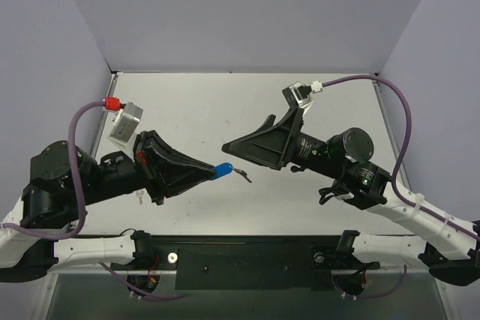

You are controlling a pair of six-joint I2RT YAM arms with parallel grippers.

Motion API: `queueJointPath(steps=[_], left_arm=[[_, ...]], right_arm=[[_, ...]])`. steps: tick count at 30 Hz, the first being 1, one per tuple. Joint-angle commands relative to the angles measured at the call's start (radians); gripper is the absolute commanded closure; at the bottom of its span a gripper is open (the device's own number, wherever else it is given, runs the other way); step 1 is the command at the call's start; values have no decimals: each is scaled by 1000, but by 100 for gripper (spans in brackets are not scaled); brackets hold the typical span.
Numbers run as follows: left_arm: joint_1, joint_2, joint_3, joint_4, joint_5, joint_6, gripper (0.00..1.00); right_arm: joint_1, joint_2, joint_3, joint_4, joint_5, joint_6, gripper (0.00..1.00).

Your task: Remove the keys from the keyring

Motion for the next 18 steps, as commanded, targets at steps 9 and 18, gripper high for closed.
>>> queueJointPath(steps=[9, 18], left_arm=[[4, -35, 66, 91, 3, 36, 100], [4, 5, 134, 110, -11, 65, 100]], right_arm=[[162, 161, 172, 386, -16, 19, 16], [190, 183, 164, 408, 3, 18, 17]])
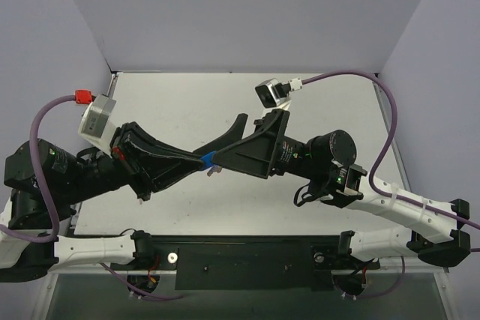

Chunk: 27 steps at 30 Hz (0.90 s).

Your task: Remove the keys from the keyring

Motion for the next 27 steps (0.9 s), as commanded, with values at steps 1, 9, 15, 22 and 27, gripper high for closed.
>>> queueJointPath(steps=[1, 9, 15, 22, 27], left_arm=[[4, 19, 63, 63, -18, 37, 100], [5, 0, 65, 34, -110, 58, 100], [4, -1, 66, 14, -131, 75, 100], [4, -15, 62, 16, -122, 86, 100], [4, -36, 31, 77, -73, 86, 100]], right_arm=[[10, -18, 8, 128, 6, -2, 18], [11, -39, -23, 133, 19, -4, 19], [11, -28, -23, 169, 15, 10, 20], [1, -35, -29, 148, 16, -4, 21], [-6, -29, -44, 154, 29, 4, 21]])
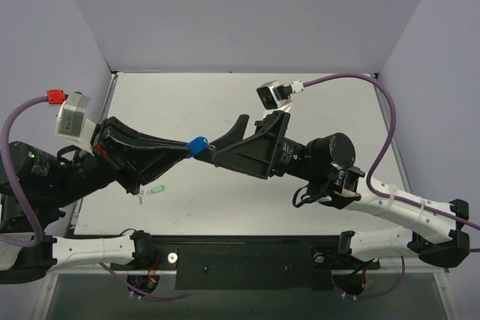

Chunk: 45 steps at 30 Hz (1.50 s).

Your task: Remove the keys from the keyring

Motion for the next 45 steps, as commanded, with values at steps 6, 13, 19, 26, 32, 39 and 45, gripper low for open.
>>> queueJointPath(steps=[6, 13, 19, 26, 32, 39, 45], left_arm=[[2, -14, -19, 147, 83, 28, 100], [2, -19, -59, 227, 107, 56, 100], [2, -8, -66, 245, 112, 74, 100], [2, -14, -100, 255, 93, 100, 100], [2, -10, -112, 259, 92, 113, 100], [2, -23, -132, 265, 55, 134, 100], [2, -36, -128, 238, 27, 152, 100]], right_arm=[[-6, 42, 8, 189, -4, 71, 23], [0, 51, 27, 215, 2, 96, 23], [5, 44, 27, 222, 6, 105, 23], [5, 37, 15, 248, 14, 122, 23], [8, 31, 13, 257, 14, 125, 23], [6, 22, 1, 257, 22, 131, 23], [8, 16, -2, 258, 25, 133, 23]])
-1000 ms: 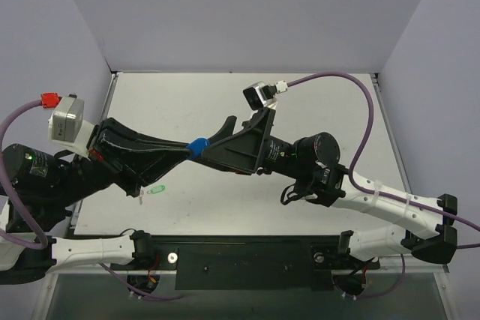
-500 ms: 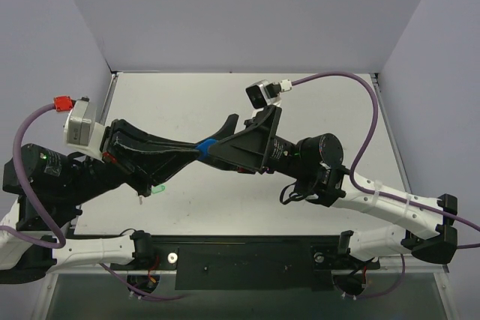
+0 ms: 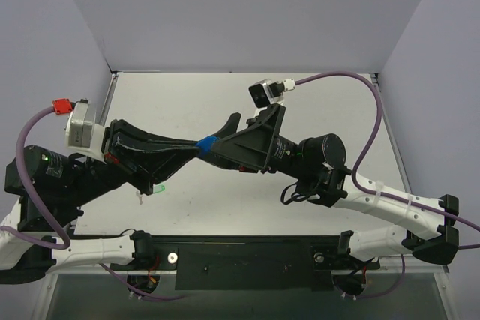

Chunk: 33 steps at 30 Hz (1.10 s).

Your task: Remove the keys from the keyring

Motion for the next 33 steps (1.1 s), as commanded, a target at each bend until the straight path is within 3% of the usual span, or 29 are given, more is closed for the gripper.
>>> queueJointPath(steps=[1, 5, 13, 33], left_arm=[[2, -18, 0, 20, -41, 33, 100], [2, -37, -5, 5, -65, 41, 100], [2, -66, -21, -13, -96, 38, 100], [2, -96, -43, -17, -111, 27, 100]], right_arm=[[8, -45, 9, 110, 2, 5, 23], [8, -45, 9, 103, 3, 4, 24], [8, -40, 14, 71, 3, -12, 36], [13, -37, 0, 11, 23, -36, 74]])
